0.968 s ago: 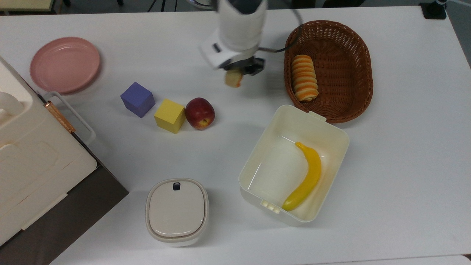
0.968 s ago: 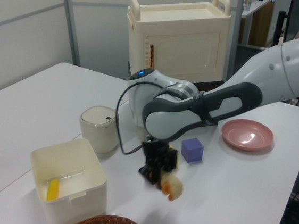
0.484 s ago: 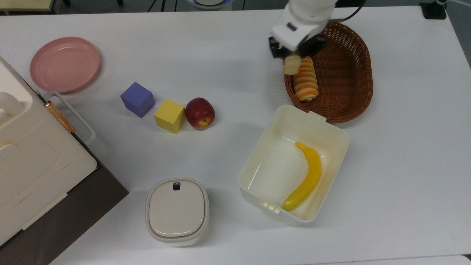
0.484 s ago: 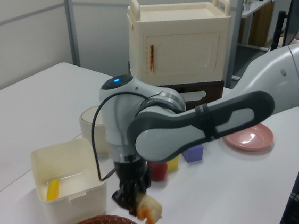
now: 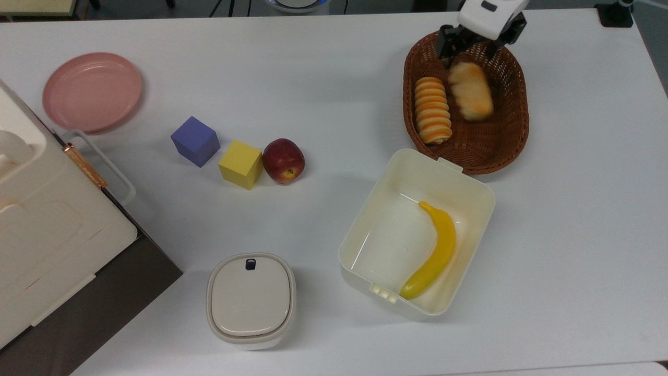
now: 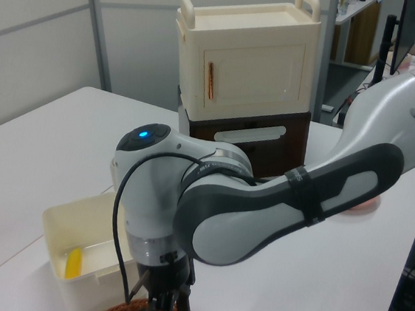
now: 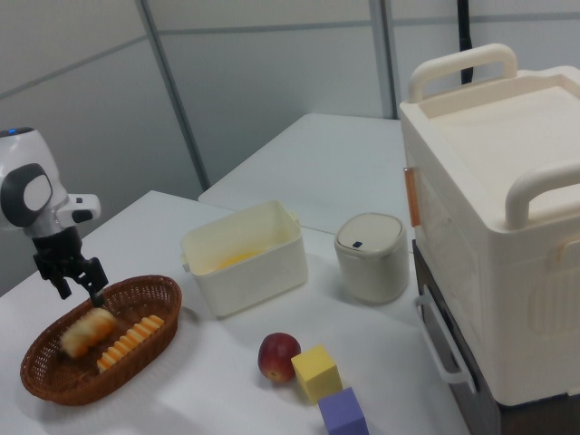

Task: Put the bread in the basket

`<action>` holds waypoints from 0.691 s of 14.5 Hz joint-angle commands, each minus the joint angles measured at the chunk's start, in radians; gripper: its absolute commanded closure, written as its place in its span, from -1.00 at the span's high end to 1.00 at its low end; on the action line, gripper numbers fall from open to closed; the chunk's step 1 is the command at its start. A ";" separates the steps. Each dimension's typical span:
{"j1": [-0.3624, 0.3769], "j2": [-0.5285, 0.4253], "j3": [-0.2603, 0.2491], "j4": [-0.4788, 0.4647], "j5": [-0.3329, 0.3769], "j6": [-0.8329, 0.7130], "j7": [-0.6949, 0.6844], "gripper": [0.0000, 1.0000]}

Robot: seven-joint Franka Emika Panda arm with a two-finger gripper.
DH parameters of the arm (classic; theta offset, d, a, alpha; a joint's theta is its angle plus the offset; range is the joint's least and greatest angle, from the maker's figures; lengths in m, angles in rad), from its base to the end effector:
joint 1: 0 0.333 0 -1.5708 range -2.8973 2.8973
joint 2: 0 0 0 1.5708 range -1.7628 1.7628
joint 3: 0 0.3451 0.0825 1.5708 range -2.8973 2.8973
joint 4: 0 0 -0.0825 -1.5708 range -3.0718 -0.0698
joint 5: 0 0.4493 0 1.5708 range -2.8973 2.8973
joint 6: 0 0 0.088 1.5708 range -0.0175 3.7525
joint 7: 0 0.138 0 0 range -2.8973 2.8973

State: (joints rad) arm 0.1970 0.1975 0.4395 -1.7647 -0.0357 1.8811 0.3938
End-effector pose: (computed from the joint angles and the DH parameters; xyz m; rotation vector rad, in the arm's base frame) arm 0.5489 0.3850 0.4271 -3.1017 -0.3894 0.1230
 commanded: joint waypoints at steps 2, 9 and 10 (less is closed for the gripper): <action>0.001 -0.001 -0.008 0.062 0.000 0.007 -0.021 1.00; -0.096 -0.070 -0.180 0.120 -0.083 -0.068 -0.125 1.00; -0.096 -0.082 -0.227 0.119 -0.123 -0.094 -0.131 1.00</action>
State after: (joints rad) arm 0.0944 0.1677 0.3033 -1.6386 -0.0881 1.8490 0.2926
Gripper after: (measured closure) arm 0.000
